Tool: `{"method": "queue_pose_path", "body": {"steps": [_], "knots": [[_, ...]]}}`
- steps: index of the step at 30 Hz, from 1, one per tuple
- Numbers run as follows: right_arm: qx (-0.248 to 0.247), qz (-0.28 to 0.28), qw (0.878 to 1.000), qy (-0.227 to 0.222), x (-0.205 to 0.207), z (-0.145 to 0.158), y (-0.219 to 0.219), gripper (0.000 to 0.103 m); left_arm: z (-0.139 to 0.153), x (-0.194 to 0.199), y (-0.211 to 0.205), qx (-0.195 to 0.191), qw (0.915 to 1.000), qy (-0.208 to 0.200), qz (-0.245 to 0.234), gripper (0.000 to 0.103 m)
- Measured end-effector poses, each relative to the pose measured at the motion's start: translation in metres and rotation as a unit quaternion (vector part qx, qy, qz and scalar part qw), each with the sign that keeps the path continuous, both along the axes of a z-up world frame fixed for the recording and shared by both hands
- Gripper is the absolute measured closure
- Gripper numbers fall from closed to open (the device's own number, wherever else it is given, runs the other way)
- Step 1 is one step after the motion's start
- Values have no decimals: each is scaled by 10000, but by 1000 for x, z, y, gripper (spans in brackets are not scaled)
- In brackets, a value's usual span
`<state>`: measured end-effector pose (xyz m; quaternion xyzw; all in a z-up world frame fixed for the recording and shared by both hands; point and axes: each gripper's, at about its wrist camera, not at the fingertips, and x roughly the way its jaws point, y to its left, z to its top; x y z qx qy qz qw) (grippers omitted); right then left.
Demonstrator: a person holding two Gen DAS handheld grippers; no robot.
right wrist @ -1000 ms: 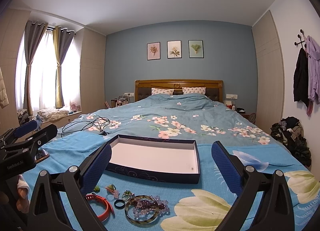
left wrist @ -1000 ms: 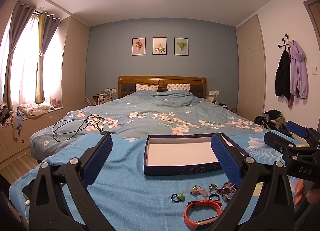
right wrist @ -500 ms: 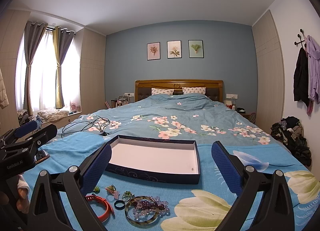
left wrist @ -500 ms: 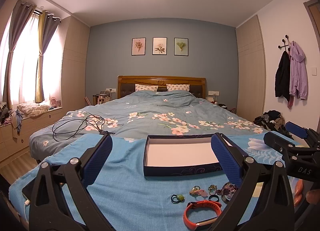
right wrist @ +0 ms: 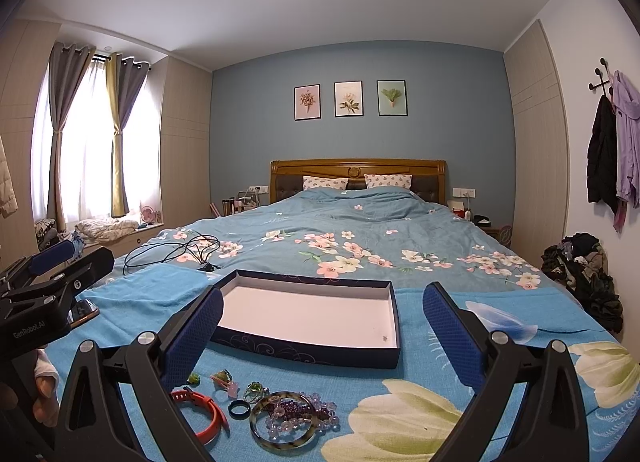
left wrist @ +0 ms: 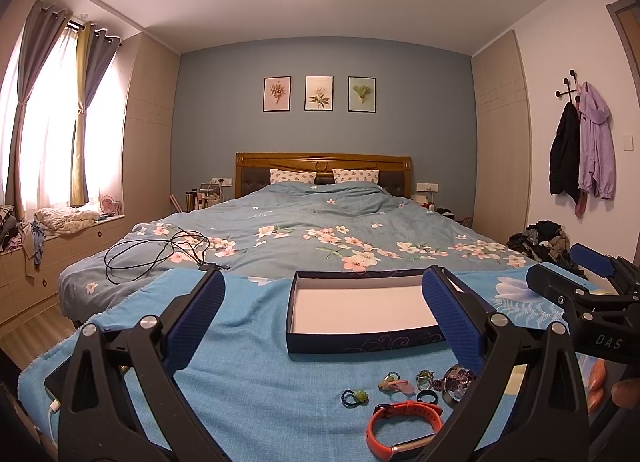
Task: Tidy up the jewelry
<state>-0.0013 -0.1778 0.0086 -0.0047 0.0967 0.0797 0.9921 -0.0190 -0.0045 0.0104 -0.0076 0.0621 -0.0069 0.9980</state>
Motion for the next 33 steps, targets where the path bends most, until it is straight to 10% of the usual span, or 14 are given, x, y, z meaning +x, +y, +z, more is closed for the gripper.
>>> {"method": "queue_pose_path", "body": {"steps": [33], "knots": [[22,22,10000,37,1,-2,-1,6,0,0,0,-1,10000,-2,0,6]]}}
